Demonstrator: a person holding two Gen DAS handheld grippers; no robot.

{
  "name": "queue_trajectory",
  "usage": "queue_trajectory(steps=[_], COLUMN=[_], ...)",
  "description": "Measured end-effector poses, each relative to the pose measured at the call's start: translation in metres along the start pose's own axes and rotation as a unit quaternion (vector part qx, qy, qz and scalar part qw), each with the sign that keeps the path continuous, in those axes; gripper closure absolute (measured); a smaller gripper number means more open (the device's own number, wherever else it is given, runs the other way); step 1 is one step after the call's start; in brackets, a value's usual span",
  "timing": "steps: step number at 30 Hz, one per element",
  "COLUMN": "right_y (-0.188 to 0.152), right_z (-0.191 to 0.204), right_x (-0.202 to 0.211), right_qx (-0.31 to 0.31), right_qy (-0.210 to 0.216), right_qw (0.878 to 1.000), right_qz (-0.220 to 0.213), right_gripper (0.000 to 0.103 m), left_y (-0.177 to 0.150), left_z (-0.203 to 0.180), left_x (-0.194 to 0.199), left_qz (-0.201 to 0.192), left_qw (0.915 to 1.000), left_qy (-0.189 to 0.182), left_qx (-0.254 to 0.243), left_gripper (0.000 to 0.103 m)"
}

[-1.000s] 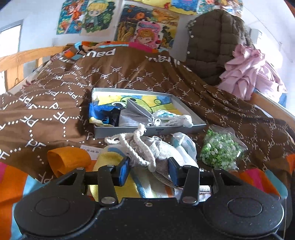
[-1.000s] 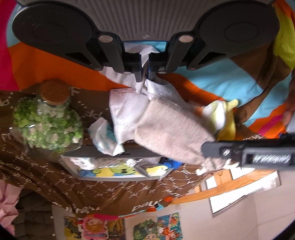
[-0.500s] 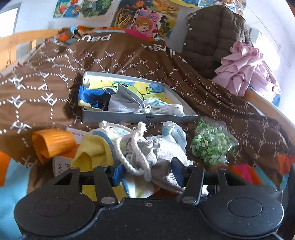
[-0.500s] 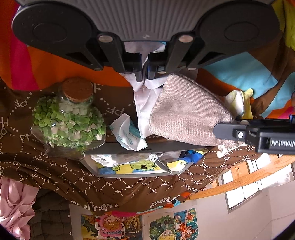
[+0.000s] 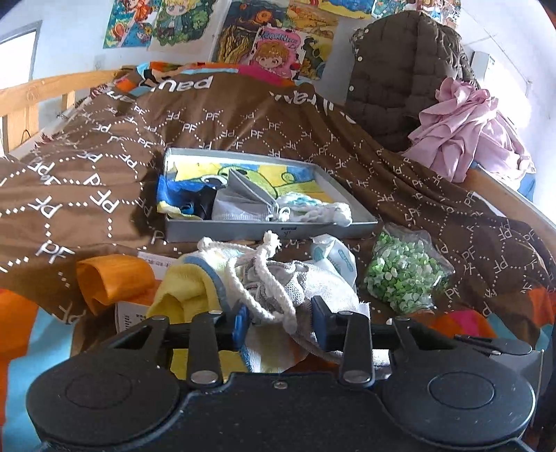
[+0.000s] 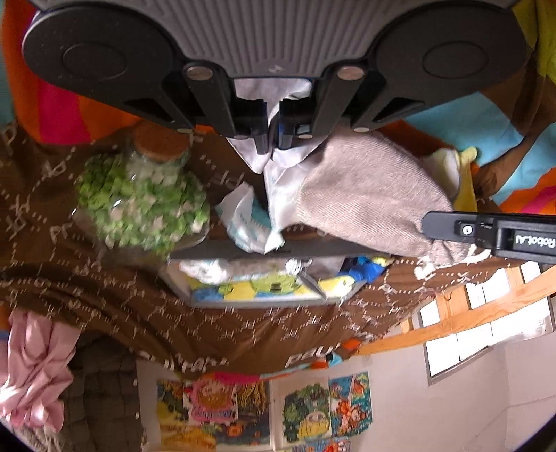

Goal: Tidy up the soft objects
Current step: 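Carry the grey bag and white cloth with both grippers over the tray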

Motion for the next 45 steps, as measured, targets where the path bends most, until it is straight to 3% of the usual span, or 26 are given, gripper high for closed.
queue_trajectory(steps=[10,23,35,45], right_y=[0.026,0.034,0.044,0.08], right_z=[-0.009,-0.014,-0.022,-0.035], right_x=[0.025,0.033,0.04,0.019], right_qx=[0.004,-0.006,-0.004,0.036], right_qy=[-0.01,-0.017,-0.014,-0.029], right_qw=[0.998,0.997,0.995,0.993], right_qz=[-0.056,-0.069,-0.1,-0.104], right_gripper=[0.097,0.097,0.097,0.097], left_y=[0.014,0.032,0.042,0.08], left_z=[-0.005,-0.01,-0.015,-0.01], left_x=[0.027,0.049,0.051,0.033], left_qz=[-0.031,-0.067,-0.091,-0.124], left_qw=[0.9993,0.9973,0.9946,0.9902], left_qy=[-0.018,-0.029,-0.021,-0.026], left_qx=[-0.006,-0.01,-0.044,-0.061], left_gripper=[0.065,0.065,0.065,0.065])
Point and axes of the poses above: each gripper's, at about its wrist camera, not at the fingertips, and x roughly against the way its jaws point, z to its left, y to its top, the point moved 8 cm from there along -x, roughly the way its jaws point, and after that the axes turned 11 degrees about y, right-handed, at the moved point
